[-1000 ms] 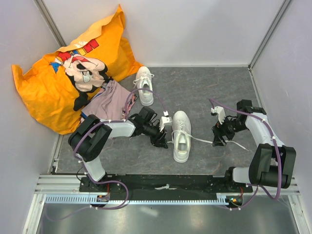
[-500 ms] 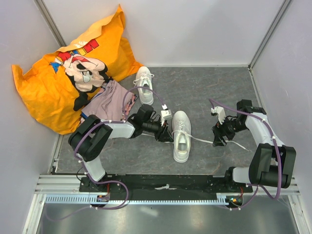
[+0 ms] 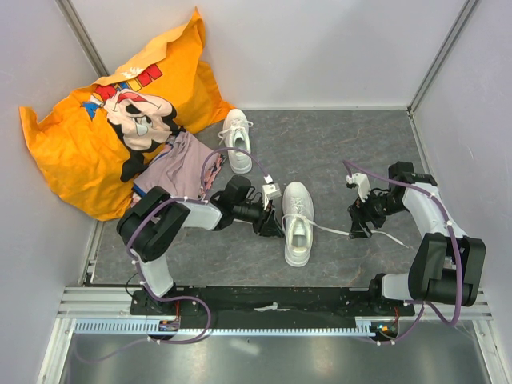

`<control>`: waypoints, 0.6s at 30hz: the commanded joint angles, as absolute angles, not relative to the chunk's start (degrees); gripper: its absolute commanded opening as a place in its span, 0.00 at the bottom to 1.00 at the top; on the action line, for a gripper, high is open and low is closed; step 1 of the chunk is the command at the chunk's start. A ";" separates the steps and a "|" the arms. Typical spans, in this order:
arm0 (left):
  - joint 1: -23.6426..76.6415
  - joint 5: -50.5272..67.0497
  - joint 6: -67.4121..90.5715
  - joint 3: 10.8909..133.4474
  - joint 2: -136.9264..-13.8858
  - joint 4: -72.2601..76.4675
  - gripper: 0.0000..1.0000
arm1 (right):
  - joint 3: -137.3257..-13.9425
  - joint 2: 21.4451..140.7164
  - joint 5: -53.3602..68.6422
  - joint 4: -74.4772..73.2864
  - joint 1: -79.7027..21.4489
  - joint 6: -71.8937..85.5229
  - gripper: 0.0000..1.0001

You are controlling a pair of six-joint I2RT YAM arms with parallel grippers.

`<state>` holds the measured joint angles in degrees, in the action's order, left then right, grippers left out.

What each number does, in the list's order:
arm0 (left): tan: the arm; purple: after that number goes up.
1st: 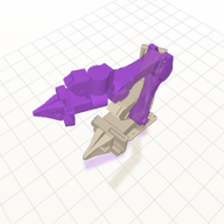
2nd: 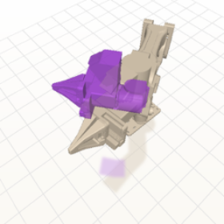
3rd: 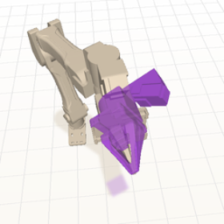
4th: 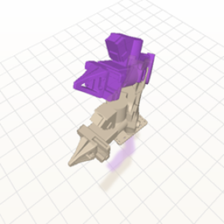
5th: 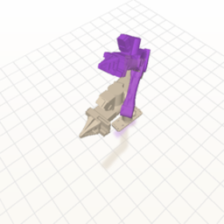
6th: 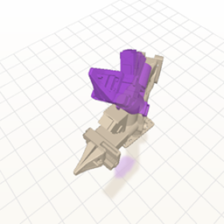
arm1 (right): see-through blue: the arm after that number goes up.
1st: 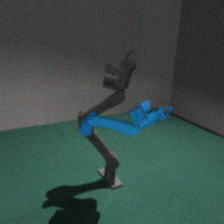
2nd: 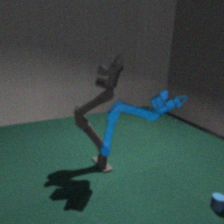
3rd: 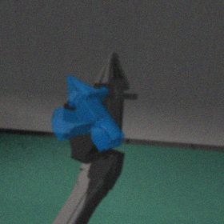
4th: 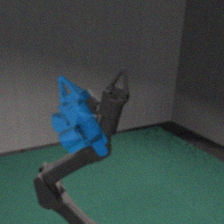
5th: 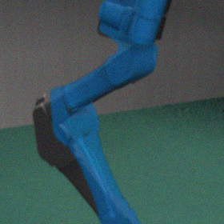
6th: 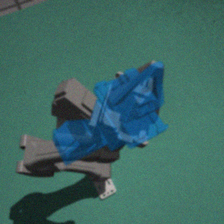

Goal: Tie the shoes

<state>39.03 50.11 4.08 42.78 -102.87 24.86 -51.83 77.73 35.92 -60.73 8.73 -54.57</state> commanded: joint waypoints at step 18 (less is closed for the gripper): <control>38.85 54.23 6.60 38.24 -93.44 23.67 0.02 | -53.88 77.26 36.30 -60.82 8.44 -54.23 0.84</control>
<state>38.96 51.72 7.44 39.20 -100.97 28.45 -52.34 77.73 35.66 -60.80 8.73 -54.15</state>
